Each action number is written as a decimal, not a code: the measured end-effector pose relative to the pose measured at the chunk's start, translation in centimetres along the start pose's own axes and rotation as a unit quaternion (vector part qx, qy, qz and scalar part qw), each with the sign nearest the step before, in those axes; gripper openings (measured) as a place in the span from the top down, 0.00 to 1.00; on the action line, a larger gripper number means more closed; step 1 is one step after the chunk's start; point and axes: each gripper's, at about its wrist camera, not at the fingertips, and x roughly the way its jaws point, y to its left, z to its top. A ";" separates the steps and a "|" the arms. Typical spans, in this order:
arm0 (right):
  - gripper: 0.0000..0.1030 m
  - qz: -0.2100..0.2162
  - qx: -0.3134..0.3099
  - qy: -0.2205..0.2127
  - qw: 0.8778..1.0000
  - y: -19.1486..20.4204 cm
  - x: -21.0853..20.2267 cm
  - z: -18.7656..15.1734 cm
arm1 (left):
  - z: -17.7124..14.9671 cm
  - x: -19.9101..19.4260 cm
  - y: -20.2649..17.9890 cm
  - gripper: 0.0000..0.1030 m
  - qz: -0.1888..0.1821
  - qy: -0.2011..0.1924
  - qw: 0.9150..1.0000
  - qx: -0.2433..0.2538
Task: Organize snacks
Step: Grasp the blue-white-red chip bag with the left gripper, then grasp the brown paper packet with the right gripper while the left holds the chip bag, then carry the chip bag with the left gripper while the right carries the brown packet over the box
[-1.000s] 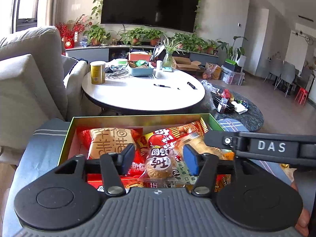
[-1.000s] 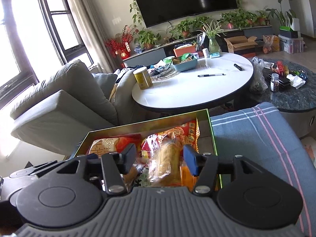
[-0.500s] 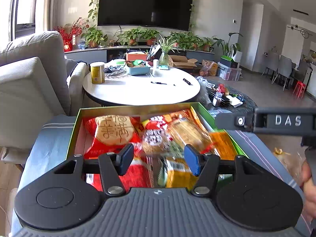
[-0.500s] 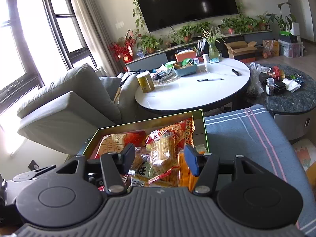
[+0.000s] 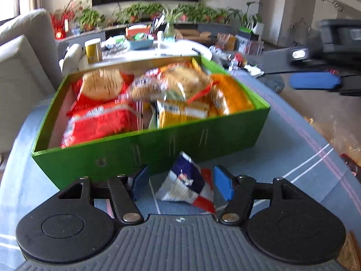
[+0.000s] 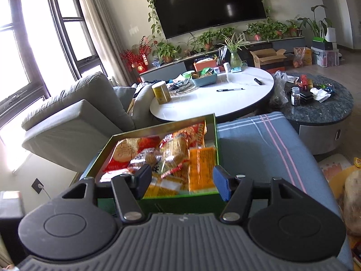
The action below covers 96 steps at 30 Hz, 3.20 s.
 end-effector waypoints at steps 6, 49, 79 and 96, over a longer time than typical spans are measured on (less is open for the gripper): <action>0.33 -0.008 0.000 0.012 1.000 -0.7 -0.2 -1.2 | -0.7 1.7 -0.3 0.43 -0.002 0.021 1.000 -0.001; 0.19 0.076 -0.315 0.180 0.929 -2.5 -9.0 -13.2 | -4.8 -9.6 0.1 0.59 0.019 -0.042 0.998 -0.039; 0.16 0.010 -0.205 0.154 0.967 -1.3 -5.5 -13.5 | -5.2 -10.1 1.2 0.59 0.024 -0.043 0.997 -0.055; 0.16 0.016 -0.133 0.076 0.988 0.7 -5.2 -10.0 | -5.3 -10.1 1.9 0.59 0.029 -0.047 0.996 -0.064</action>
